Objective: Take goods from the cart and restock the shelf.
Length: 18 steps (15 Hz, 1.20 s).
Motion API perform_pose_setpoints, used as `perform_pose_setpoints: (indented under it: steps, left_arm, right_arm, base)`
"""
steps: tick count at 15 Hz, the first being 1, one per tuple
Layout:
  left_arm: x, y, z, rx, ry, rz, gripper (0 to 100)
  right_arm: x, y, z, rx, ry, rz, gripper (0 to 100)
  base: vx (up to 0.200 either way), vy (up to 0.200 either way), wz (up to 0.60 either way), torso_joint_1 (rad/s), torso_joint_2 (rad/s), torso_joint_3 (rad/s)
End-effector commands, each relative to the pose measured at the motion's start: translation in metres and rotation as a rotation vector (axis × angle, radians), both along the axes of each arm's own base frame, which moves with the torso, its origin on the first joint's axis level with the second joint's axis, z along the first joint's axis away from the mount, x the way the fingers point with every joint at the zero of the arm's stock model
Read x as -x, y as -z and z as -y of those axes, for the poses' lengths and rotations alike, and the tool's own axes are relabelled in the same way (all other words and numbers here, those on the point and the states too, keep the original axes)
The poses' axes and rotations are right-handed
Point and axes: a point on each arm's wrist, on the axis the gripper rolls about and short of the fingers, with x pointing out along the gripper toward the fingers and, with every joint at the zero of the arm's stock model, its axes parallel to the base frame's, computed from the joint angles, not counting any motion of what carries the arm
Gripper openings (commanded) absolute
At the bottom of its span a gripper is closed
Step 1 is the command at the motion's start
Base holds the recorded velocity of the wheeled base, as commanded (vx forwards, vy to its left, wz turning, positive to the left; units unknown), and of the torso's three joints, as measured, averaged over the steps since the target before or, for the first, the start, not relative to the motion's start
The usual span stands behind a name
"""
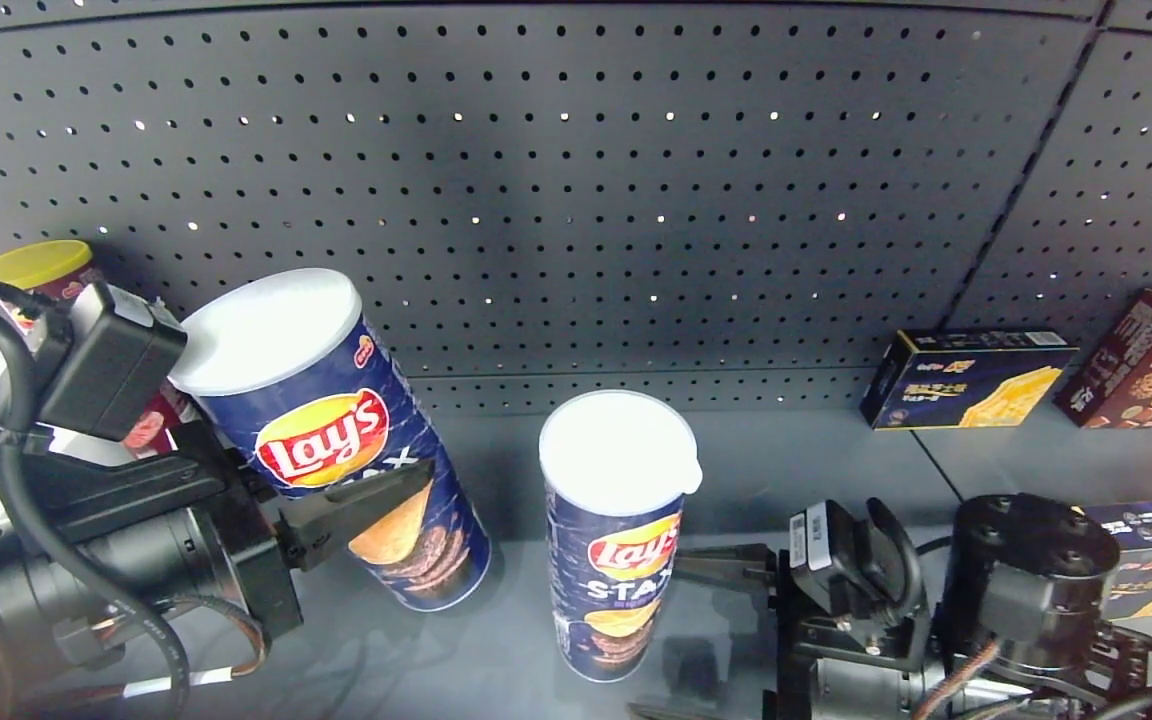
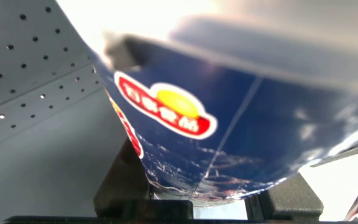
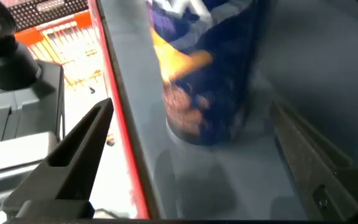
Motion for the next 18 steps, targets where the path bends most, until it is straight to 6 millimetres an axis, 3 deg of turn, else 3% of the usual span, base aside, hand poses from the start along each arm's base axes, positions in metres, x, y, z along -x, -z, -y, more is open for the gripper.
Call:
perform_pose_setpoints:
  steps: [1, 18]
  left_arm:
    - [0.000, 0.000, 0.000, 0.000, 0.000, 0.001, 0]
    - [-0.001, 0.000, -0.003, 0.001, -0.018, -0.002, 0]
  right_arm:
    - [0.007, -0.005, 0.011, -0.010, 0.011, 0.010, 100]
    - [0.019, -0.004, -0.004, -0.005, -0.076, 0.014, 100]
  base:
    - [0.000, 0.000, 0.00, 0.000, 0.00, 0.000]
    - [0.000, 0.000, 0.00, 0.000, 0.00, 0.000]
